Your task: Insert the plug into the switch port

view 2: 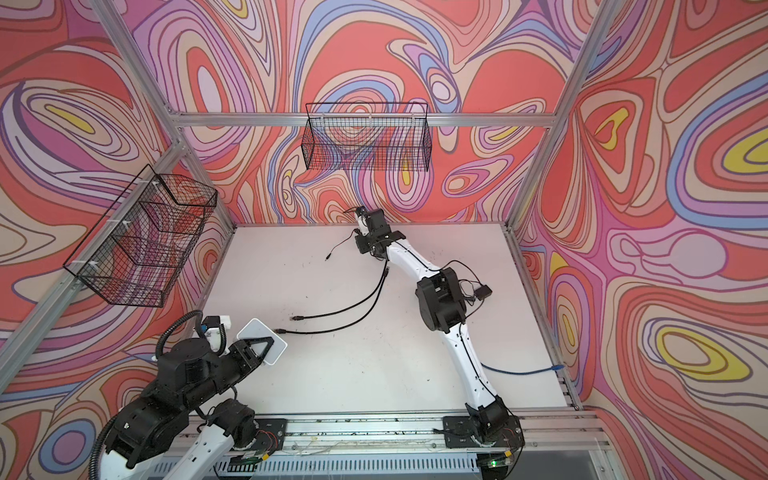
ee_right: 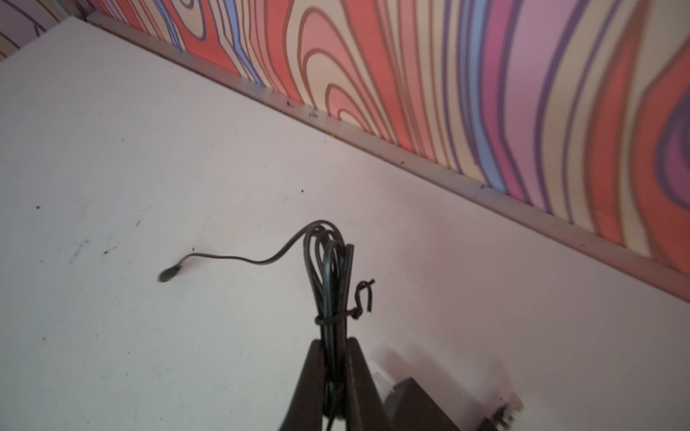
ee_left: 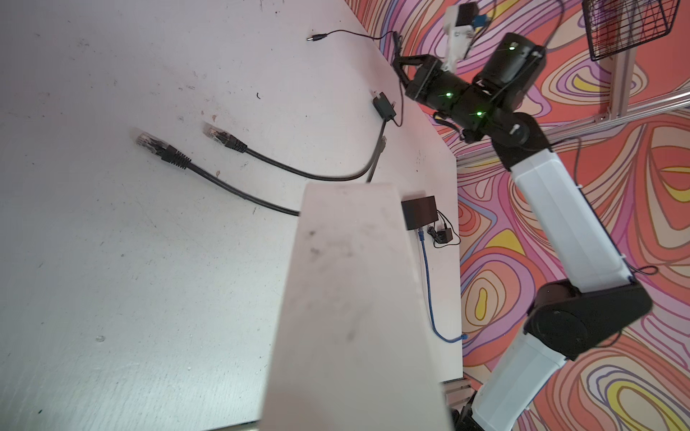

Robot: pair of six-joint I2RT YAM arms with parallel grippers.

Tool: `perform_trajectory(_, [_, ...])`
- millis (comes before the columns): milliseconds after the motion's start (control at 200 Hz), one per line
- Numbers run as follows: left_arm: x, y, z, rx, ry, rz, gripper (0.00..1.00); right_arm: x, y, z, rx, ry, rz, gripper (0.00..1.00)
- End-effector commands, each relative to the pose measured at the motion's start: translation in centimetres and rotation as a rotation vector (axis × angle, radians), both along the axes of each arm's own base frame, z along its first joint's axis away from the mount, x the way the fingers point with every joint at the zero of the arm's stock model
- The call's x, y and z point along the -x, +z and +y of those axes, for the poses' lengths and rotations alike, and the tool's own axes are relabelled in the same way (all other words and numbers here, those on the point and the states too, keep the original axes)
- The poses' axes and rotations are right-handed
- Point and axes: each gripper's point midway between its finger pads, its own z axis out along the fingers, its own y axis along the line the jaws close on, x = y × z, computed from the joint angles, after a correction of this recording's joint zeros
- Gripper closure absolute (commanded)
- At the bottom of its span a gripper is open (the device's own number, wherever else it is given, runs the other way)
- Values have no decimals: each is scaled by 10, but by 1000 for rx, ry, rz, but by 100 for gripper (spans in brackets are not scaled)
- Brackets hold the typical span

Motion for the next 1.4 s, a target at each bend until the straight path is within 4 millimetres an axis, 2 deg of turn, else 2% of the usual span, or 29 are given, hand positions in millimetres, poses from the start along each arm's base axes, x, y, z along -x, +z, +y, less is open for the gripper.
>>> perform_trajectory(0, [-4, 2, -2, 40, 15, -27, 81, 15, 81, 1, -75, 33, -97, 100])
perform_trajectory(185, [-5, -2, -4, 55, 12, -26, 82, 32, 127, -16, -68, 2, -139, 100])
perform_trajectory(351, [-5, -5, -6, 53, 0, -19, 82, 59, 165, -31, -101, -27, -161, 100])
perform_trajectory(506, [-4, -6, -8, 63, -12, -20, 82, 94, 187, -49, -145, -52, -154, 100])
perform_trajectory(591, [-4, -5, -9, 69, -20, -26, 82, 118, 188, -58, -177, -56, -137, 100])
perform_trajectory(606, [-3, -5, -10, 70, -22, -25, 82, 126, 197, -61, -188, -55, -147, 100])
perform_trajectory(631, [-3, -5, -10, 71, -25, -24, 82, 135, 200, -65, -193, -56, -145, 100])
perform_trajectory(786, [-4, -4, -14, 74, -47, -24, 82, 186, 194, -85, -243, -70, -93, 100])
perform_trajectory(986, [-6, 0, -19, 78, -71, -29, 82, 245, 155, -111, -273, -110, 2, 100])
perform_trajectory(1097, [-9, -1, -22, 73, -82, -23, 82, 270, 134, -116, -308, -118, 50, 100])
perform_trajectory(1222, [-14, -2, -25, 74, -87, -17, 82, 290, 112, -112, -321, -126, 88, 100])
perform_trajectory(1392, [-19, -2, -28, 88, -83, -23, 82, 298, 85, -103, -343, -133, 138, 100])
